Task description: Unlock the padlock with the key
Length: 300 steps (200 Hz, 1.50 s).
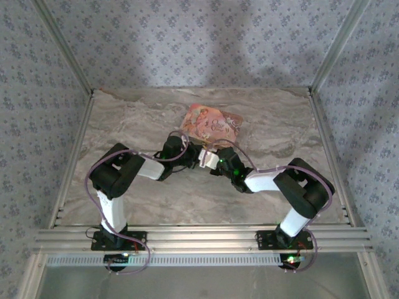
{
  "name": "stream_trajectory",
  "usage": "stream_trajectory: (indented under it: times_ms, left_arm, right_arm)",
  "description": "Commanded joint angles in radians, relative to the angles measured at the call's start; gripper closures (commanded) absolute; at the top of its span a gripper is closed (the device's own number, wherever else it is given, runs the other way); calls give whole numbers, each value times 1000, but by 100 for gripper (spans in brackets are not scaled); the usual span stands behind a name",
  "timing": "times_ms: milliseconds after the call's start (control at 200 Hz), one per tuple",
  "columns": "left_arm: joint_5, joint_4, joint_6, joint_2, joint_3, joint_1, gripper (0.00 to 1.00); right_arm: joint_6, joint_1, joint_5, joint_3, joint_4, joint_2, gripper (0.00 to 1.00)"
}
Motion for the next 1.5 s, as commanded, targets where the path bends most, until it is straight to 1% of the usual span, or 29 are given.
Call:
stream_trajectory:
  times_ms: [0,355,560,769,1049,1224,1354,1494]
  left_arm:
    - [37,13,-14,-12,13,-22,100]
    - [36,18,-16,-9,12,-24,100]
    - [36,18,-17,-4,13,-25,100]
    - [36,15,-16,-1,17,-28,100]
    - [36,15,-18,8,19,-29,100]
    - [33,12,-17,11,19,-29,100]
    - [31,7,-11,12,19,-28,91]
    - [25,-4,-3,4,17,-25,84]
  right_arm:
    - [92,-2,44,39,17,-20,100]
    - [308,-9,26,34,32,-31,100]
    - [439,-34,-62,26,24,-36,100]
    - [606,-90,-183,16,46,-18,100]
    - [773,-144,-260,-2,108,16,100]
    - [778,-142,-253,-10,109,28,100]
    - [773,-141,-238,-21,106,32,100]
    - [770,-133,-223,-32,107,37,100]
